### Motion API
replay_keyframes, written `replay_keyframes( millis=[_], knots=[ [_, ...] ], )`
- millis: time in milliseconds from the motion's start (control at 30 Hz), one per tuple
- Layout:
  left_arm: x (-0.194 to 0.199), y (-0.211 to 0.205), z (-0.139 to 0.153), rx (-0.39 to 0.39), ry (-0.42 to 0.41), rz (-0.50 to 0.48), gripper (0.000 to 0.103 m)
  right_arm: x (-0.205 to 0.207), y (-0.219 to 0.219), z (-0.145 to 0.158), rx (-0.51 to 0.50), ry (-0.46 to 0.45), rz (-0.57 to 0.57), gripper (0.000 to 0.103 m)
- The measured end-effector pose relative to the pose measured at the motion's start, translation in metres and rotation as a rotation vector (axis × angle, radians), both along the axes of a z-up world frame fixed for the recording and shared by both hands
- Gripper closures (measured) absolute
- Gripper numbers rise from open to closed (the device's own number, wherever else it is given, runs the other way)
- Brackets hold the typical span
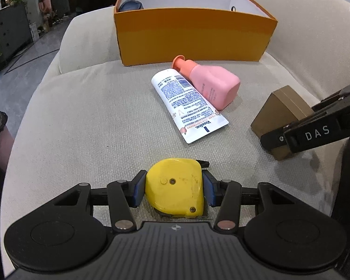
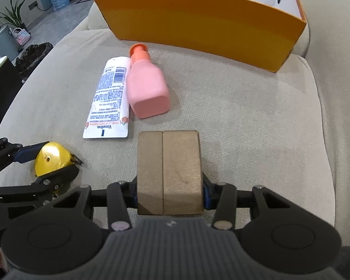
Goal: Organize rigid objects
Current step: 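Carry the wooden block and yellow tape measure with both tools over the orange box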
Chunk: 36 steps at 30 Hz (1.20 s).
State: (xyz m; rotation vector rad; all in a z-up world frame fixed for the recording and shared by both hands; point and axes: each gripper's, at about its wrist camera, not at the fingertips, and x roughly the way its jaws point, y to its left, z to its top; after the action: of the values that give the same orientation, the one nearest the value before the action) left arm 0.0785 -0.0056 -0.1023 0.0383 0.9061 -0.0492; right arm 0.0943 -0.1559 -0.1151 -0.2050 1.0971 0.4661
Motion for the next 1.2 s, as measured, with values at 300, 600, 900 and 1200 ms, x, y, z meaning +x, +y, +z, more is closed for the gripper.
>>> replay_keyframes(
  millis=[300, 600, 900, 1200],
  knots=[
    [0.015, 0.004, 0.036, 0.02, -0.063, -0.036, 0.047, 0.002, -0.01, 0.028, 0.022, -0.059, -0.009, 0.058],
    [0.064, 0.007, 0.093, 0.051, -0.169, -0.07, 0.047, 0.026, -0.021, 0.078, 0.038, -0.163, -0.028, 0.057],
    [0.12, 0.002, 0.126, 0.063, -0.229, -0.108, 0.047, 0.055, -0.025, 0.113, 0.025, -0.252, -0.017, 0.058],
    [0.171, -0.005, 0.127, 0.09, -0.232, -0.135, 0.047, 0.1, -0.03, 0.137, 0.045, -0.294, -0.037, 0.058]
  ],
)
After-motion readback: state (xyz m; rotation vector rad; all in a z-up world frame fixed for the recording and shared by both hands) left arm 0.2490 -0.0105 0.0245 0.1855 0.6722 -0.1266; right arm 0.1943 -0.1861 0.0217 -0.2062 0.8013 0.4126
